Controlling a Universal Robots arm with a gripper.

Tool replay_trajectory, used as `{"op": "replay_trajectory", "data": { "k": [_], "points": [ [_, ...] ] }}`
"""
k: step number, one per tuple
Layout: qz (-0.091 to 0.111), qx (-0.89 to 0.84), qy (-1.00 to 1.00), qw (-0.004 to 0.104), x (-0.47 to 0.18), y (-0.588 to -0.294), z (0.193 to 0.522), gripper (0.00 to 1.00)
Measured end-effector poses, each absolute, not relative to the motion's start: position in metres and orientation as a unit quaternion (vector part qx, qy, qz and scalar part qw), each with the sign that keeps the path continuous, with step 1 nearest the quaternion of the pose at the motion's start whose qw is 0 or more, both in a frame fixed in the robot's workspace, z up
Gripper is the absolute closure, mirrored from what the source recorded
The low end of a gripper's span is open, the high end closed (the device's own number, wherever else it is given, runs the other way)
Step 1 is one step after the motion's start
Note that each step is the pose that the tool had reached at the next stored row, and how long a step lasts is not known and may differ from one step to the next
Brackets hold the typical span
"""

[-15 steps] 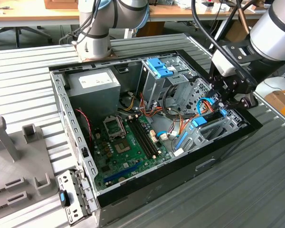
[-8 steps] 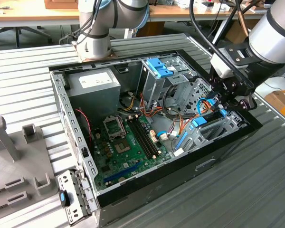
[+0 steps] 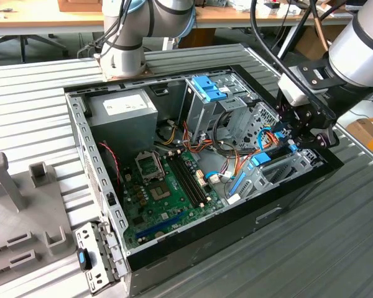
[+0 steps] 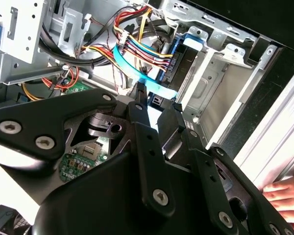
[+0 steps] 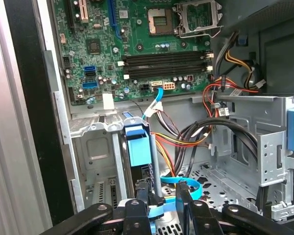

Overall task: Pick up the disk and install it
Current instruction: 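Insert the second disk wire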

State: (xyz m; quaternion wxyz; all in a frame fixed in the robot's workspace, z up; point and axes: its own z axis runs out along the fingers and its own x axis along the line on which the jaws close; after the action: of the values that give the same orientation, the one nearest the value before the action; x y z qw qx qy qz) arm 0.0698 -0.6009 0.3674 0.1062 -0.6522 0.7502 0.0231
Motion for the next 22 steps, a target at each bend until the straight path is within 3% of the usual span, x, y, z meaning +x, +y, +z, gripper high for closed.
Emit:
{"op": "replay_trajectory", "data": {
  "k": [10, 11, 12, 13, 14, 22],
  "points": [
    [0.022, -0.652, 0.750, 0.106, 0.0699, -0.6009, 0.3645, 0.64],
    [0.022, -0.652, 0.750, 0.106, 0.0699, -0.6009, 0.3645, 0.72],
    [0.022, -0.652, 0.750, 0.106, 0.0699, -0.6009, 0.3645, 0.72],
    [0.022, -0.652, 0.750, 0.106, 0.0699, -0.6009, 0.3645, 0.84],
    [0.022, -0.652, 0.750, 0.106, 0.0699, -0.6009, 0.3645, 0.89],
    [0.022, -0.652, 0.750, 0.106, 0.0699, -0.6009, 0.3643, 0.89]
  ]
}}
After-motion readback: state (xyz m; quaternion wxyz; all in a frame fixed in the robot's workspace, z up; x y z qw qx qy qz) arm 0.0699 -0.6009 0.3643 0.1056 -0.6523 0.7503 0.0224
